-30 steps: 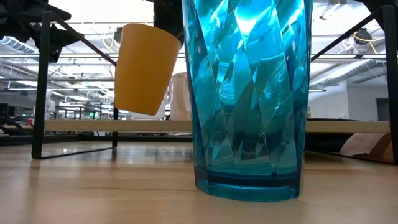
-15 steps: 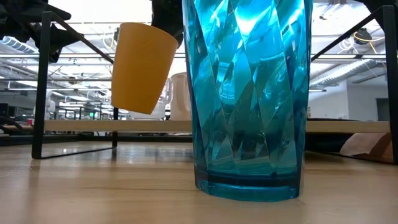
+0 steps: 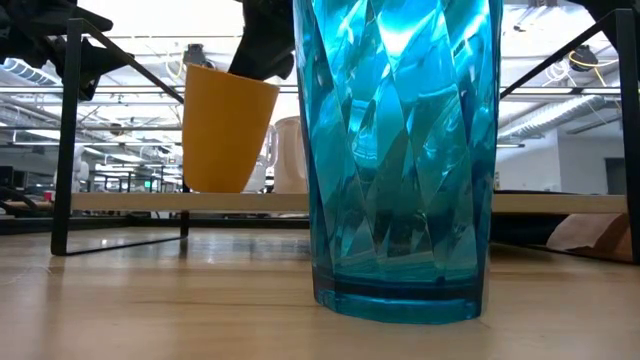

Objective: Stack small to large cups/mugs on shelf
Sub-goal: Align the yellow cup with the transparent mug on the shelf, then align the black mug with the white mug on the shelf

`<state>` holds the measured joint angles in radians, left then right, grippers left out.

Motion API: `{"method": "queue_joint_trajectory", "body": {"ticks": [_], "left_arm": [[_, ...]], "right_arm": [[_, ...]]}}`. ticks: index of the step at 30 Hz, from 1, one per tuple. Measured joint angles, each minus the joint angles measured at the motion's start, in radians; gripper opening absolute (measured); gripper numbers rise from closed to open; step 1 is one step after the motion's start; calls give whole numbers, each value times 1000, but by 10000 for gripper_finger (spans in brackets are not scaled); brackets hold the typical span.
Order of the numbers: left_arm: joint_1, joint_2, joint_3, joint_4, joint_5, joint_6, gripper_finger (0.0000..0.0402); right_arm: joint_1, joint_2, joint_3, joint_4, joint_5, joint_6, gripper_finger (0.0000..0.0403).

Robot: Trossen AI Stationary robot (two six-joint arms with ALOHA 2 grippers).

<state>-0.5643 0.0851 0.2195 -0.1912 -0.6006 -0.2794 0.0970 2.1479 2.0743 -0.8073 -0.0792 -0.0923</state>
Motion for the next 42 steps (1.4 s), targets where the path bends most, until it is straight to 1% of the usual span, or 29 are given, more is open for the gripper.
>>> {"method": "queue_joint_trajectory", "body": {"ticks": [4, 9, 25, 28, 32, 42], "left_arm": [[0, 0, 0, 0, 1, 0, 237], [0, 0, 0, -2, 1, 0, 237], [0, 0, 0, -23, 2, -17, 237], [0, 0, 0, -23, 2, -18, 237], [0, 0, 0, -23, 2, -18, 237], [0, 0, 0, -23, 2, -18, 237]], "right_arm": [[-4, 0, 0, 11, 1, 1, 78], [-6, 0, 0, 11, 1, -4, 88], [-25, 0, 0, 11, -1, -25, 89], [-24, 0, 0, 10, -10, -35, 89], [-26, 0, 0, 14, -49, -51, 89], [-38, 0, 0, 17, -51, -55, 89]]}}
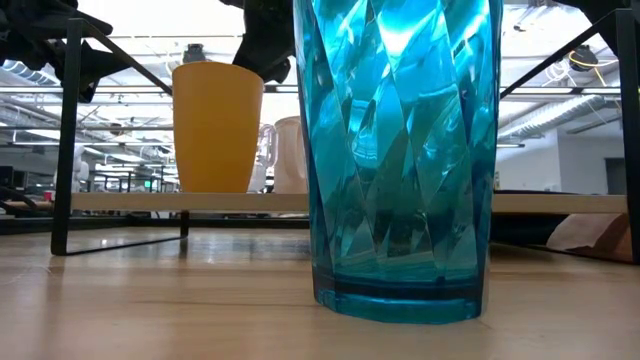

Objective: Stack small to large cups/mugs on shelf
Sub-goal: Align the black mug with the white mug on the shelf

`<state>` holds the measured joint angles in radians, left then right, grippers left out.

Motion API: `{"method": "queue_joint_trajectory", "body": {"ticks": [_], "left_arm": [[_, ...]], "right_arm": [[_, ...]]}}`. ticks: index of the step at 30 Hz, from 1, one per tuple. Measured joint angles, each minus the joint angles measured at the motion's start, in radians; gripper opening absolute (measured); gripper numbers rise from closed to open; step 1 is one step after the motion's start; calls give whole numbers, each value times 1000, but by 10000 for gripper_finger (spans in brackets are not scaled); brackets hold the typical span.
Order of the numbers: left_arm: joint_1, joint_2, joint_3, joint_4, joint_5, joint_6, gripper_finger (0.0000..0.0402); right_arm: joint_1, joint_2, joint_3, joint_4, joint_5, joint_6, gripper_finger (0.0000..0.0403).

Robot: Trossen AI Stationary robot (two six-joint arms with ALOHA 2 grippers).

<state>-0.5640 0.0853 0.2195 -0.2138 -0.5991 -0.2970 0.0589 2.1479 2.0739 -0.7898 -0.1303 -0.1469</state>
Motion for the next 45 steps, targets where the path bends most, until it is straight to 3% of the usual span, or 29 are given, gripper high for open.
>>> {"method": "queue_joint_trajectory", "body": {"ticks": [5, 12, 21, 24, 29, 37, 45], "left_arm": [[0, 0, 0, 0, 0, 0, 237], [0, 0, 0, 1, 0, -1, 237], [0, 0, 0, 8, -1, 3, 237], [0, 0, 0, 8, 0, -2, 237], [0, 0, 0, 8, -1, -5, 237], [0, 0, 0, 37, -3, -5, 237], [0, 0, 0, 45, -5, -1, 237]], "right_arm": [[0, -40, -2, 31, 14, -41, 89], [0, -211, -1, 79, 166, -138, 89], [16, -507, -1, -150, 204, -28, 89], [42, -601, -44, -226, 299, 39, 89], [100, -794, -293, -180, 442, 113, 89], [140, -1159, -872, 139, 450, 183, 89], [140, -1522, -1345, 528, 449, 198, 89]]}}
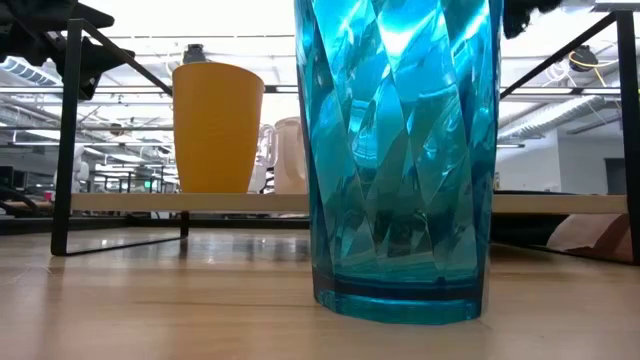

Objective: Stack small to large cups/mugs on shelf
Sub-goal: Align the black mug with the white mug on the shelf

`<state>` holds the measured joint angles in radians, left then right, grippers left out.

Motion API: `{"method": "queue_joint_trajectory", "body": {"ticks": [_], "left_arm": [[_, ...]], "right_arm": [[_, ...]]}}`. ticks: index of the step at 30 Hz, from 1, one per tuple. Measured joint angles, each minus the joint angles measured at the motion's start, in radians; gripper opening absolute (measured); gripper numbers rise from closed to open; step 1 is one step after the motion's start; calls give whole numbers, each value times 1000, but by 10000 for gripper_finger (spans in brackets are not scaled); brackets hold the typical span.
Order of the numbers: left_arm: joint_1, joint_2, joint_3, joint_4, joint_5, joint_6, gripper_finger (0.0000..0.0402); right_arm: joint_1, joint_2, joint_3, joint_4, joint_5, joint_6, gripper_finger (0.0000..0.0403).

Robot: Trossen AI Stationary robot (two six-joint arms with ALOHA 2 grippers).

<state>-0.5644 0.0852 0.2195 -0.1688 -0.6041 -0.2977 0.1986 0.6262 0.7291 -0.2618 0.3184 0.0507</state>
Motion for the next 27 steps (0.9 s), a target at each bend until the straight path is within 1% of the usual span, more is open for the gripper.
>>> {"method": "queue_joint_trajectory", "body": {"ticks": [3, 6, 8, 10, 13, 17, 21, 25, 27], "left_arm": [[0, 0, 0, 0, -30, 7, 237], [0, 0, 0, 2, -72, 39, 237], [0, 0, 0, 7, -115, 73, 237], [0, 0, 0, 22, -167, 106, 237], [0, 0, 0, 69, -223, 154, 237], [0, 0, 0, 135, -221, 215, 237], [0, 0, 0, 144, -202, 217, 237], [0, 0, 0, 144, -200, 211, 237], [0, 0, 0, 144, -200, 211, 237]], "right_arm": [[0, -81, -155, 227, 0, -44, 89], [-2, -96, -266, 434, 0, -91, 89], [-12, -87, -301, 508, -1, -127, 89], [-33, -77, -306, 535, 1, -153, 89], [-68, -60, -294, 536, 44, -170, 89], [-132, -32, -246, 490, 48, -199, 97], [-201, 40, -124, 359, 48, -202, 130], [-284, 177, 35, 226, 47, -268, 168], [-343, 245, 112, 183, 49, -277, 179]]}}
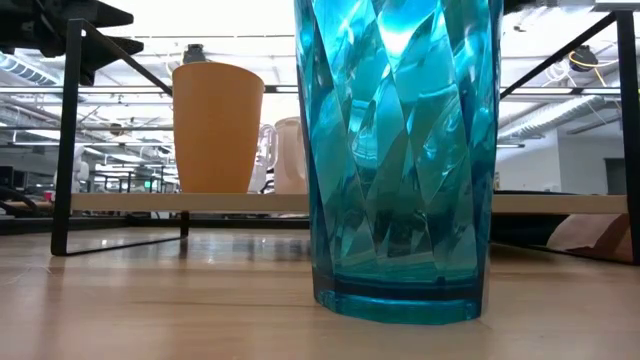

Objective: Stack small to large cups/mugs on shelf
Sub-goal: Align the black mug with the white mug on the shelf

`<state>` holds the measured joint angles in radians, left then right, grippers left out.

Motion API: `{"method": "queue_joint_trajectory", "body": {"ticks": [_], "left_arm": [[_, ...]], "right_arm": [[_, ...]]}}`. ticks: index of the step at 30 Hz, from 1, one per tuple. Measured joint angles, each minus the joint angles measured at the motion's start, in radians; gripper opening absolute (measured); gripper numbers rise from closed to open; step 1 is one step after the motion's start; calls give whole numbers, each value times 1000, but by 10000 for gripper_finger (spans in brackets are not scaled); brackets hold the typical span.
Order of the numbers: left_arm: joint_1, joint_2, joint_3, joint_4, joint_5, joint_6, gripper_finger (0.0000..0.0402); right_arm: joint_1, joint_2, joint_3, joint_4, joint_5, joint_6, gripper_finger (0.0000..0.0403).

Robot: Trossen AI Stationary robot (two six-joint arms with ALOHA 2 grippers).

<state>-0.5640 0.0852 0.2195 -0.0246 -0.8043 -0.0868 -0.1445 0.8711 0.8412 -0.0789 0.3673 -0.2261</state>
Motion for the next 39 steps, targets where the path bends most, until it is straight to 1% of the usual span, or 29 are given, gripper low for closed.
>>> {"method": "queue_joint_trajectory", "body": {"ticks": [3, 7, 10, 16, 21, 27, 30, 36, 39], "left_arm": [[0, 0, 0, 0, 0, 0, 237], [0, 0, 0, -1, 0, 0, 237], [0, 0, 0, -1, 1, 0, 237], [0, 0, 0, -10, 1, 0, 237], [0, 0, 0, -10, 1, 0, 237], [0, 0, 0, -10, 1, 0, 237], [0, 0, 0, -11, 0, 0, 237], [0, 0, 0, -25, -6, -3, 237], [0, 0, 0, -40, -8, -20, 237]], "right_arm": [[-115, 92, 122, -110, -19, 8, 181], [-264, 215, 234, -277, -159, 24, 171], [-339, 290, 278, -299, -253, 31, 162], [-436, 405, 302, -365, -376, 34, 155], [-486, 496, 306, -457, -485, 64, 155], [-499, 581, 306, -479, -555, 71, 155], [-499, 608, 306, -476, -583, 61, 155], [-511, 660, 306, -467, -607, 57, 155], [-516, 667, 306, -467, -608, 52, 155]]}}
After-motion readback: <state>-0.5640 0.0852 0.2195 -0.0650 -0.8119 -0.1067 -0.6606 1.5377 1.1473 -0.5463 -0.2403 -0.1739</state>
